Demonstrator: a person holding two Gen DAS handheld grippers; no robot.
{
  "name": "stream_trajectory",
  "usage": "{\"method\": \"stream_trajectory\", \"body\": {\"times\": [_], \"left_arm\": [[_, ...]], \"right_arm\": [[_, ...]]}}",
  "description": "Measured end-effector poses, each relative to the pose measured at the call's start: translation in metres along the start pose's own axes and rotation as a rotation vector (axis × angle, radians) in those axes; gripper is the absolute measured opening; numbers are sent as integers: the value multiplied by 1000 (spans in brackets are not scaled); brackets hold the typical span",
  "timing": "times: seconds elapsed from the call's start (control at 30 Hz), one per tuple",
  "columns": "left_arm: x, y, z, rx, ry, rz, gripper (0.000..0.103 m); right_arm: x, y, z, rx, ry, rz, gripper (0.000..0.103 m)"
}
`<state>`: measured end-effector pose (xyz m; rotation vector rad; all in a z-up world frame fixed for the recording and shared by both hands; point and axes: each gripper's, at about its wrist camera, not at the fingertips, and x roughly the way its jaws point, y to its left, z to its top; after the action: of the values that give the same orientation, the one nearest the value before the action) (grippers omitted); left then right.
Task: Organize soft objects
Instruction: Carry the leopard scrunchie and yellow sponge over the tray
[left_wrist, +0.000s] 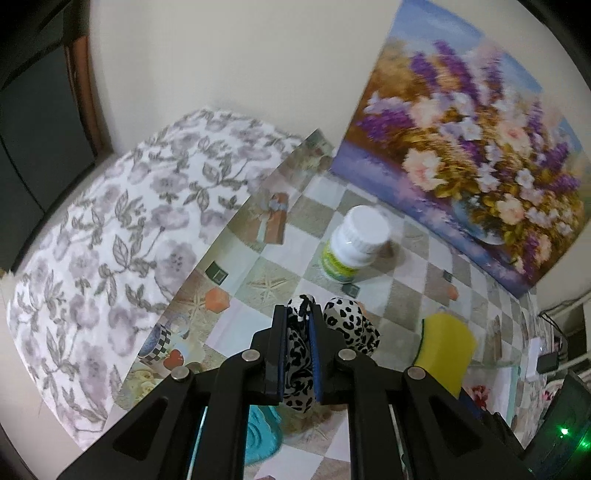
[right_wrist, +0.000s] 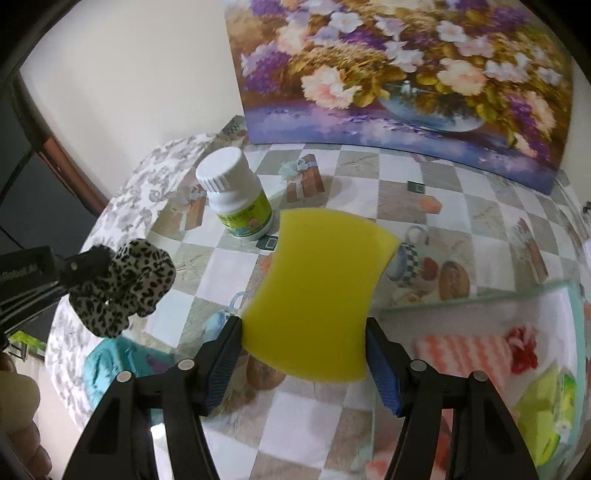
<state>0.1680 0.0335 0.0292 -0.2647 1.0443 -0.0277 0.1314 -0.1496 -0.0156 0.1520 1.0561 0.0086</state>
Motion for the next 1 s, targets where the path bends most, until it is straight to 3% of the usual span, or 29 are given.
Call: {"method": "stream_trajectory", "body": {"times": [0.3, 0.47, 0.7, 1.0], "left_arm": [[-44, -43, -21, 130, -70, -36, 11], [-57, -64, -35, 188, -78, -71, 11], [-64, -86, -50, 240, -70, -105, 11], [-64, -113, -65, 286, -56, -107, 11]], "right_arm": [[-60, -25, -22, 73, -64, -47, 68], [-84, -44, -39, 146, -81, -30, 68], [-106, -73, -59, 219, -70, -88, 68], [-119, -114, -62, 282, -69, -111, 68]]}}
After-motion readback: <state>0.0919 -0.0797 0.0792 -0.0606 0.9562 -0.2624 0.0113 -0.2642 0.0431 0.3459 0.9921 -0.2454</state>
